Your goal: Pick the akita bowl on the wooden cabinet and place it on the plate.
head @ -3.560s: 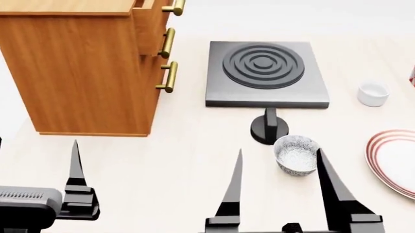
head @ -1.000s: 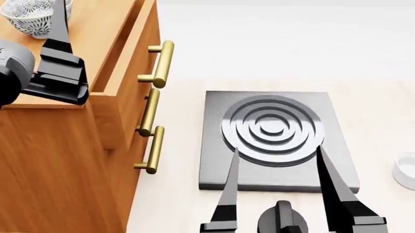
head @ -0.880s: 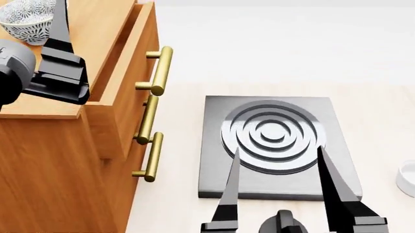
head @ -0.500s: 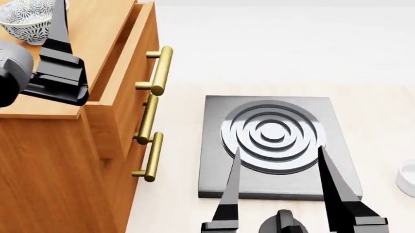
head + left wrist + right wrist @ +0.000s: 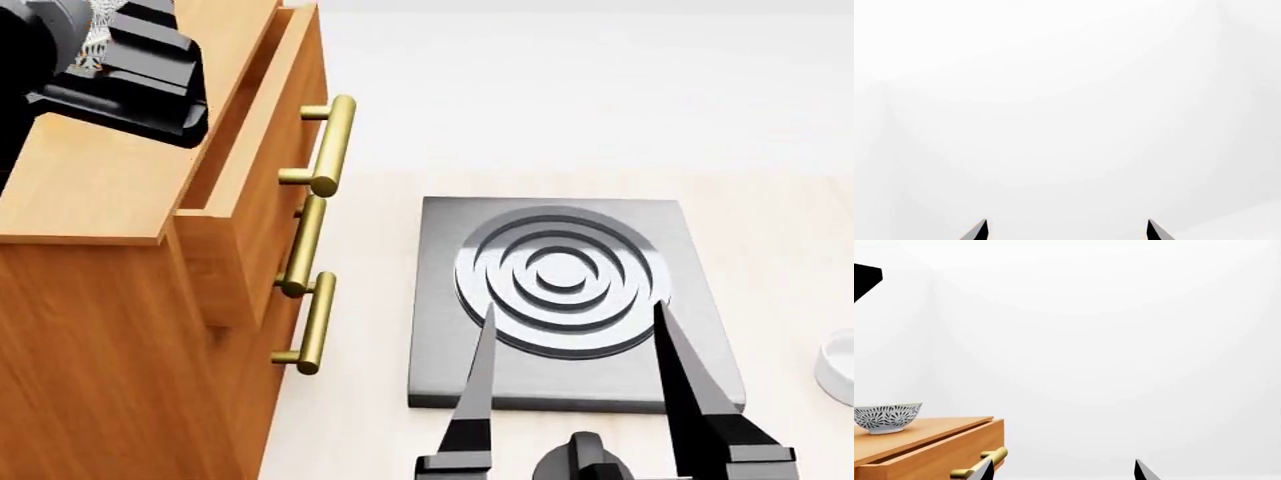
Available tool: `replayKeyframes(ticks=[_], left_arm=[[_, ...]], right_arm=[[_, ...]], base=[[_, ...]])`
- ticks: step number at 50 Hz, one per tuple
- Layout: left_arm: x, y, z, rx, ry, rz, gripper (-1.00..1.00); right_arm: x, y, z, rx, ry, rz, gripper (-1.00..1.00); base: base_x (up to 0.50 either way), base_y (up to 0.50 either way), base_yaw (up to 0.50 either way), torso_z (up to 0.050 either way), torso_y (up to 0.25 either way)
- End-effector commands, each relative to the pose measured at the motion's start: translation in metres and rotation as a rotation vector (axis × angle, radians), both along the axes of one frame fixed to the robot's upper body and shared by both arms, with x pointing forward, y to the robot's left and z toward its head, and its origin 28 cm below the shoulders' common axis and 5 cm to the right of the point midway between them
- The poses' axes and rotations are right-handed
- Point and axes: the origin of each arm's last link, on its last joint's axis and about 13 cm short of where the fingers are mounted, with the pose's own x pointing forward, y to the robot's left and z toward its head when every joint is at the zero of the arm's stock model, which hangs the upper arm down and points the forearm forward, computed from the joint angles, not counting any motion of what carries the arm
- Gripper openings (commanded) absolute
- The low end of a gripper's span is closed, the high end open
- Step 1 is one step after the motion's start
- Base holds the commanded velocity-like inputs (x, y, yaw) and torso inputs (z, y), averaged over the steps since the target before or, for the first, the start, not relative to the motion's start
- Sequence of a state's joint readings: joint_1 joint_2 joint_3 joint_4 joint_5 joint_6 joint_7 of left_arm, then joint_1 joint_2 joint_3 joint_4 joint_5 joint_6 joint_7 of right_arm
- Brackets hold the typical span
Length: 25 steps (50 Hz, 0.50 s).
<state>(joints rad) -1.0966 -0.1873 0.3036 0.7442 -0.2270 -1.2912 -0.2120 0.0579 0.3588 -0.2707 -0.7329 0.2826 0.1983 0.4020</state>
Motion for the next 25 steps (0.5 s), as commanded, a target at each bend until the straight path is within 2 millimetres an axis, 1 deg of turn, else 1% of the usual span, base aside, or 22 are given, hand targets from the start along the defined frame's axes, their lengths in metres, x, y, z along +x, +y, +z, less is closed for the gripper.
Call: replayKeyframes(ticks=[1,4,7,9,14,18,21,25], left_arm=[[0.022,-0.001,0.022,-0.045,0.018,0.024,1.0],[0.028,-0.001,0.028,-0.061,0.021,0.028,1.0],[0.031,-0.002,0.032,-0.081,0.049,-0.016,1.0],[0.033,-0.003,0.034,-0.081,0.065,-0.077,1.0],[0.04,-0.007,0.048,-0.085,0.054,-0.081,1.0],[0.045,-0.011,0.058,-0.139,0.069,-0.144,1.0],[0.051,-0.013,0.059,-0.1,0.07,-0.123,1.0],[0.058,-0.014,0.064,-0.107,0.099,-0.092,1.0]], right_arm=[[0.003,-0.001,-0.003,0.006,0.011,-0.003,1.0],[0.003,-0.001,-0.003,0.007,0.014,-0.002,1.0],[0.004,-0.002,-0.005,0.01,0.019,-0.005,1.0],[0.005,-0.002,-0.005,0.01,0.021,-0.005,1.0],[0.006,-0.003,-0.006,0.014,0.024,-0.009,1.0],[0.006,-0.004,-0.006,0.015,0.026,-0.011,1.0],[0.006,-0.004,-0.006,0.018,0.024,-0.014,1.0],[0.006,-0.005,-0.006,0.021,0.027,-0.015,1.0]], base=[[0.0,0.0,0.0,0.0,0.0],[0.0,0.0,0.0,0.0,0.0],[0.0,0.0,0.0,0.0,0.0],[0.0,0.0,0.0,0.0,0.0],[0.0,0.0,0.0,0.0,0.0],[0.0,0.0,0.0,0.0,0.0],[0.0,0.0,0.0,0.0,0.0],[0.0,0.0,0.0,0.0,0.0]])
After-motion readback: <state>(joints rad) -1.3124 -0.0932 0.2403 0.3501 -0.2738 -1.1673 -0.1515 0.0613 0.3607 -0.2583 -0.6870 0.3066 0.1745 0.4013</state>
